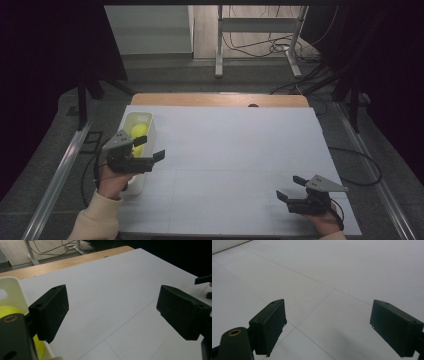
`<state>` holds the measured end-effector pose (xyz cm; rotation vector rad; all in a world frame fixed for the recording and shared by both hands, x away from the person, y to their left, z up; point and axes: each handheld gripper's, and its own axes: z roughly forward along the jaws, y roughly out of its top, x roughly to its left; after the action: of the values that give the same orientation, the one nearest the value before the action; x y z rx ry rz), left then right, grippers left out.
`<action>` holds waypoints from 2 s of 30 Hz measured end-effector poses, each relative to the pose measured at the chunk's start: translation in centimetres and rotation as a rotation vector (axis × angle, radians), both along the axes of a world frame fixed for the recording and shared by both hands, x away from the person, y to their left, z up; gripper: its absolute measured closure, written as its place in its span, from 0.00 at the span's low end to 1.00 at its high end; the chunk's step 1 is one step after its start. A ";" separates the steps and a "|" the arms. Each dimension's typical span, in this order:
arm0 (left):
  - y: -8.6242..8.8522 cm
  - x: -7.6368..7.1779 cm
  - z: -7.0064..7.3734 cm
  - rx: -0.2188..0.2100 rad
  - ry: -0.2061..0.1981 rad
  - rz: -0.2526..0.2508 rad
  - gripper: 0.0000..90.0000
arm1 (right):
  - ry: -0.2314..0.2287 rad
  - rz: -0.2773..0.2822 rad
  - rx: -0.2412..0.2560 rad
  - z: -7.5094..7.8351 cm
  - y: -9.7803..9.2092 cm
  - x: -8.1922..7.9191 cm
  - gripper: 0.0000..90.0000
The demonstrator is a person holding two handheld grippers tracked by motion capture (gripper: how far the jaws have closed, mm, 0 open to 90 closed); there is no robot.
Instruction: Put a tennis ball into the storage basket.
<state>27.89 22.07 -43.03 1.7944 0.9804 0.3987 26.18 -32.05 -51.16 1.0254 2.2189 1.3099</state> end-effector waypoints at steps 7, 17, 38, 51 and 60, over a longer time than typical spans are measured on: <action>-1.9 -1.9 -0.2 0.006 -0.028 -0.052 0.13 | -0.002 0.000 -0.008 0.1 0.1 -0.2 0.15; -3.9 -3.4 -1.8 0.026 -0.013 -0.107 0.13 | -0.005 0.007 -0.003 0.1 0.3 -0.2 0.15; -5.9 -5.2 -7.0 0.094 0.033 -0.137 0.14 | -0.002 0.021 0.004 0.1 0.5 -0.3 0.15; -5.1 -4.9 -9.1 0.125 0.071 -0.108 0.14 | 0.011 0.047 0.003 0.0 0.9 -0.3 0.15; -5.1 -5.0 -9.2 0.129 0.070 -0.114 0.14 | 0.018 0.068 -0.005 -0.1 1.4 -0.3 0.15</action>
<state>22.90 16.93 -52.24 1.9823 0.9130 0.3369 25.87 -30.70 -51.30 0.9717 2.2875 1.3282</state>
